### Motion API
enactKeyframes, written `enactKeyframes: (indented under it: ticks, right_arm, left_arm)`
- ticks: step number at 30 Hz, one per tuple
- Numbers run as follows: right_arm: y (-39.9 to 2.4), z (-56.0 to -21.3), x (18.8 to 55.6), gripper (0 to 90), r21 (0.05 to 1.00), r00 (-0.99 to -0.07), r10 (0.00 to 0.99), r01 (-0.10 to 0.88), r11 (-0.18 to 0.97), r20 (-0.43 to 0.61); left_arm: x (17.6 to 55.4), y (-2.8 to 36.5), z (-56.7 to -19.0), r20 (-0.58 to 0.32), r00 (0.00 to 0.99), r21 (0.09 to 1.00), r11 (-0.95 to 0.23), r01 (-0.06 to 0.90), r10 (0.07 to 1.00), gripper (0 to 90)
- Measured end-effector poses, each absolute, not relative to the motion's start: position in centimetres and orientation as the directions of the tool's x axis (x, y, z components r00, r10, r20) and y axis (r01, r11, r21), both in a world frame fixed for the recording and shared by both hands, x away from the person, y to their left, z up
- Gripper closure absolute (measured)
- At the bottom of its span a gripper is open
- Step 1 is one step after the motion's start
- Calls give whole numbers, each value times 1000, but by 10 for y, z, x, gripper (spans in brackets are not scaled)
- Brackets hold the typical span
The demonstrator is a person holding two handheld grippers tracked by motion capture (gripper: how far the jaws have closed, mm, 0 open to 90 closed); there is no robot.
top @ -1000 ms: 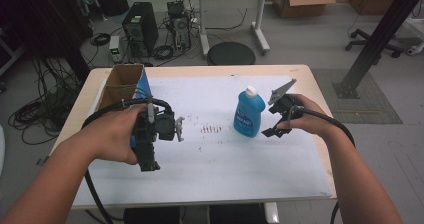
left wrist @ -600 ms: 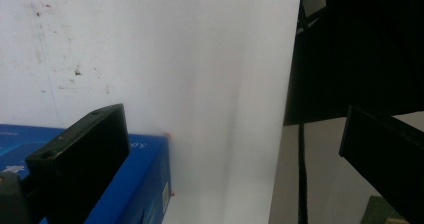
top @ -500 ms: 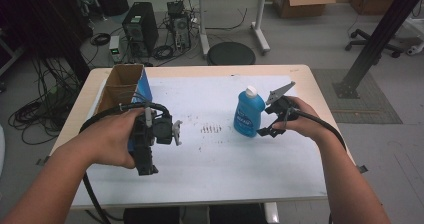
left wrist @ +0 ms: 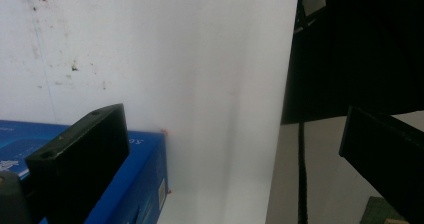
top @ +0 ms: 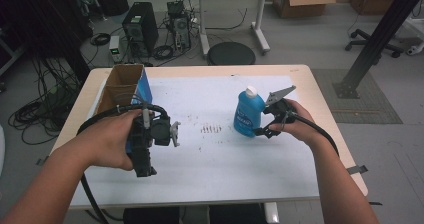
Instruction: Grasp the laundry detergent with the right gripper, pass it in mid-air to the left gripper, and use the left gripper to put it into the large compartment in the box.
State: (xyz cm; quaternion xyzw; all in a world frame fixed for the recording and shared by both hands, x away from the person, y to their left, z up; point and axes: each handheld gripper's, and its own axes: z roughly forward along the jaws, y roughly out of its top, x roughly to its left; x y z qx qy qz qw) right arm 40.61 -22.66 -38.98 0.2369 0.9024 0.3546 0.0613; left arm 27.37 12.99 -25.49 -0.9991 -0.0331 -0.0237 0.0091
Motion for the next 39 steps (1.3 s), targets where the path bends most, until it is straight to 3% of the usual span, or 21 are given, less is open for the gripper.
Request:
enactKeyframes:
  ticks: [39]
  right_arm:
    - [-216, -422, 403, 13, 832, -830, 557, 335, 443, 38]
  left_arm:
    - [273, 126, -255, 46, 997, -24, -998, 62, 61, 2]
